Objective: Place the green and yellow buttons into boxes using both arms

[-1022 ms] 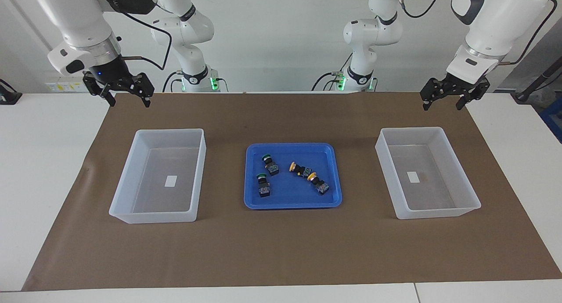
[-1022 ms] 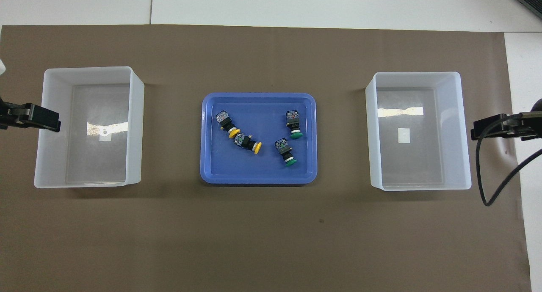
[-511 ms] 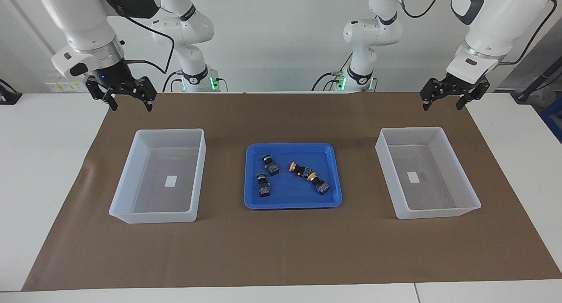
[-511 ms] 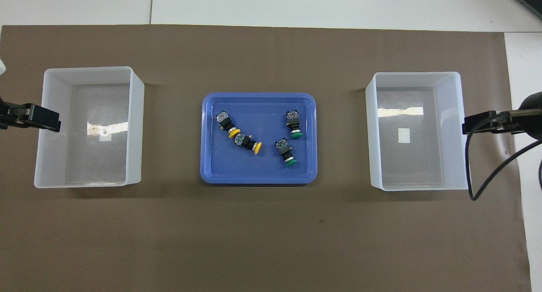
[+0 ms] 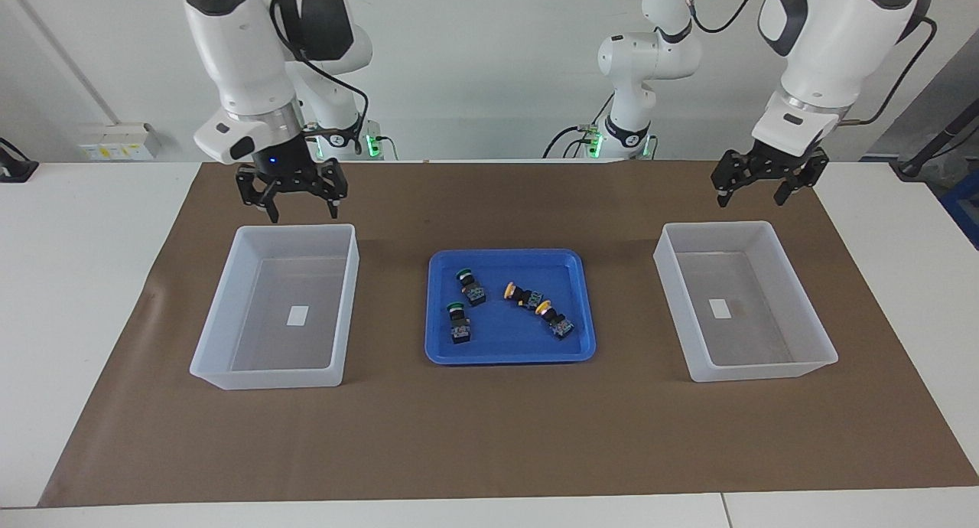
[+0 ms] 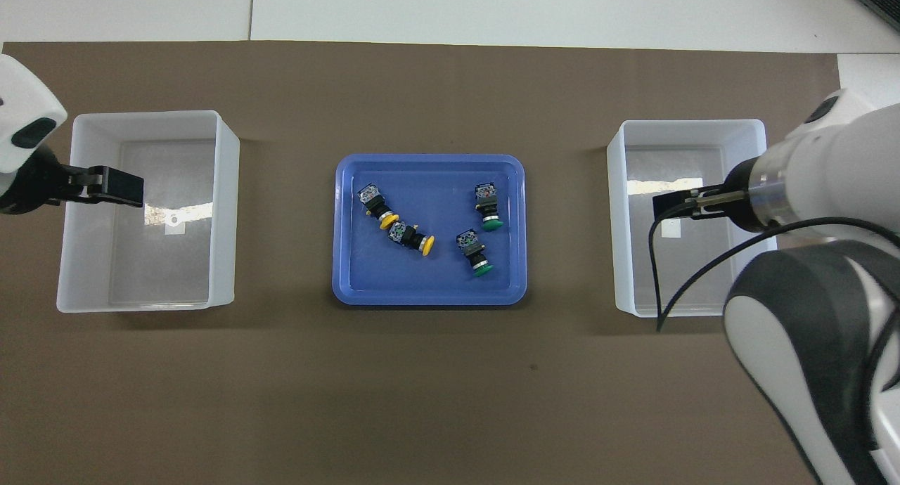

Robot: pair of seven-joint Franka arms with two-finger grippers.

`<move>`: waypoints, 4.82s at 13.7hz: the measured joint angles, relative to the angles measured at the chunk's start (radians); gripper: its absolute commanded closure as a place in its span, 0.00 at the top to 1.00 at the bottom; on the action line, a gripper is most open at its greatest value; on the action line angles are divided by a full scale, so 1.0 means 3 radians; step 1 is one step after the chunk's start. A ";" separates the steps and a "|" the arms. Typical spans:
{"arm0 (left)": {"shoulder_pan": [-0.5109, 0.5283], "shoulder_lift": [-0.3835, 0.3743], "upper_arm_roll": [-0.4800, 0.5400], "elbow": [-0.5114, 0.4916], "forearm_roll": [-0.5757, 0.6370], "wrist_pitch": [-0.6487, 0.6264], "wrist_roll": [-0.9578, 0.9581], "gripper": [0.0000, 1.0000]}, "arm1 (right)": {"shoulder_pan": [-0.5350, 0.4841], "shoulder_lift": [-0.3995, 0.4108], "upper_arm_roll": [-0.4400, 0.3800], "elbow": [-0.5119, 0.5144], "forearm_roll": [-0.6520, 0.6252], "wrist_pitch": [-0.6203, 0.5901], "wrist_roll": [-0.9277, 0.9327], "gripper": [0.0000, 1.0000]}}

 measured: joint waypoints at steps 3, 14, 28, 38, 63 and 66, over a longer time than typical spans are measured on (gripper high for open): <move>-0.0205 -0.0021 -0.0014 -0.0305 -0.0221 0.0518 -0.0535 1.00 | 0.0408 0.0430 0.0009 -0.0056 0.0001 0.0628 0.0640 1.00; -0.0909 0.0961 -0.0022 -0.0577 -0.0450 0.2338 -0.2395 1.00 | 0.0700 0.1437 0.0090 -0.0048 0.0224 0.1999 0.0872 1.00; -0.1181 0.1509 -0.0013 -0.0695 -0.0454 0.2776 -0.2565 1.00 | 0.0731 0.1672 0.0176 -0.0040 0.0228 0.2141 0.0568 0.00; -0.1193 0.1496 0.0017 -0.0751 -0.0448 0.2863 -0.2464 0.00 | 0.0590 0.1395 0.0156 0.0293 0.0284 0.1368 0.0558 0.00; 0.0527 0.1307 0.0067 0.0159 -0.0199 0.0824 0.0384 0.16 | -0.1027 0.0991 0.0173 -0.0585 0.0300 0.1736 -0.2328 1.00; 0.0497 0.1147 0.0057 -0.0386 -0.0199 0.1374 0.0385 0.60 | -0.0898 0.0861 0.0244 -0.0263 0.0442 0.1261 -0.2099 1.00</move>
